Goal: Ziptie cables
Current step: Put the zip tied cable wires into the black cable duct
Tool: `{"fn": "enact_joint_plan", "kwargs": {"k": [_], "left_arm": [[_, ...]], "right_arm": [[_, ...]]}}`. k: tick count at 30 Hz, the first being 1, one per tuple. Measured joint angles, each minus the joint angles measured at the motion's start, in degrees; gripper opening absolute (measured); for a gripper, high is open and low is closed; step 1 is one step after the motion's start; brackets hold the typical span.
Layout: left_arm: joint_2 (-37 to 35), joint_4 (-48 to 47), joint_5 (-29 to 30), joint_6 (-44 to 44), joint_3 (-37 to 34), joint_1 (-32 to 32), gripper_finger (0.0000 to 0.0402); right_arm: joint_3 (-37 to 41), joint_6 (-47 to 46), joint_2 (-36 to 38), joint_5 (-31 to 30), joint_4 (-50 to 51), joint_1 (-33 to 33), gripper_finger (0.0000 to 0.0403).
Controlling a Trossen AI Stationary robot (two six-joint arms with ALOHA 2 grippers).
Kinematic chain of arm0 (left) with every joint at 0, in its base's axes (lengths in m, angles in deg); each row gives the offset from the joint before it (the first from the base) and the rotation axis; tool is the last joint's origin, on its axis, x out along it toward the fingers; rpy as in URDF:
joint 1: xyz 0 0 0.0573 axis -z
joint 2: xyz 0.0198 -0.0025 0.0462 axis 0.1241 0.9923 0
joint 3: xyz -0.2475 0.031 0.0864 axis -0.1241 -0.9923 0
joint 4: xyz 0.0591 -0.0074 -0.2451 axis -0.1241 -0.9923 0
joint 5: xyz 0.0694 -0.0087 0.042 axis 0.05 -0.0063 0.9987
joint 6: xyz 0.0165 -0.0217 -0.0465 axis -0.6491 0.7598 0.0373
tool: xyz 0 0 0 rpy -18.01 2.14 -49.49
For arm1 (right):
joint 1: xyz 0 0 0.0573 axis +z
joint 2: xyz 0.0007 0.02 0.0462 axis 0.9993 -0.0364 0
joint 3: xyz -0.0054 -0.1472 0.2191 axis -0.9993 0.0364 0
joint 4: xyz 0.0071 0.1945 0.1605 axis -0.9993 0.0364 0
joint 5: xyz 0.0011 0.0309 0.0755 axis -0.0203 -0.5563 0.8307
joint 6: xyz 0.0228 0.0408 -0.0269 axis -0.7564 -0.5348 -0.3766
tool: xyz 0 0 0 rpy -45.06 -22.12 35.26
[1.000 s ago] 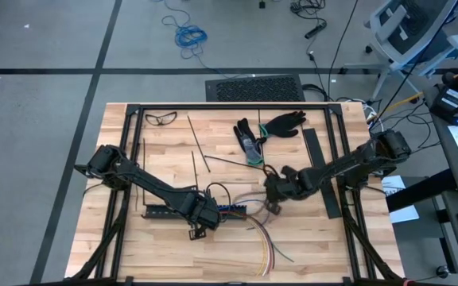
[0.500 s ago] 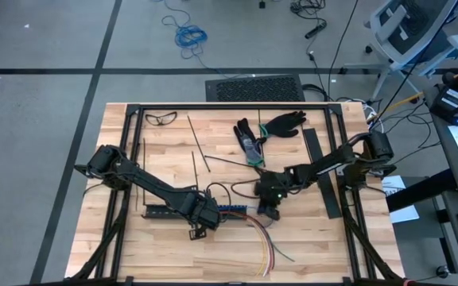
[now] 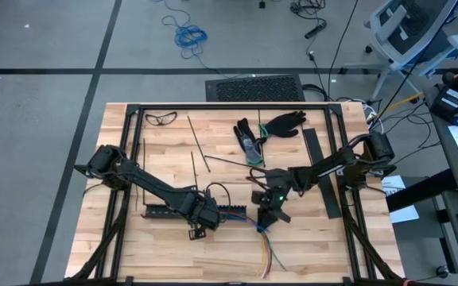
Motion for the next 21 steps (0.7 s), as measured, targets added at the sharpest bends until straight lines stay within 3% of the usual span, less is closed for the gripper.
{"fn": "enact_joint_plan", "kwargs": {"k": [3, 8, 17, 19, 21], "left_arm": [[0.00, -0.07, 0.02, 0.00, 0.00, 0.00, 0.0030], [0.00, -0.13, 0.02, 0.02, 0.00, -0.02, 0.0030], [0.00, -2.04, -0.37, -0.02, 0.00, 0.00, 0.0030], [0.00, -2.12, -0.39, -0.02, 0.00, -0.02, 0.0030], [0.00, -2.23, -0.42, -0.07, 0.00, 0.00, 0.0030]], "right_arm": [[-0.02, -2.86, 0.05, 0.08, -4.52, 2.45, 0.0000], [-0.02, -6.98, 0.04, 0.12, -3.76, 7.82, 0.0000], [-0.02, -2.27, 0.06, 0.32, 14.88, 17.37, 0.0000], [0.02, -3.64, 0.05, 0.34, 13.54, 17.65, 0.0000], [-0.03, -8.61, 0.01, -0.42, 5.64, 16.17, 0.0000]]}}
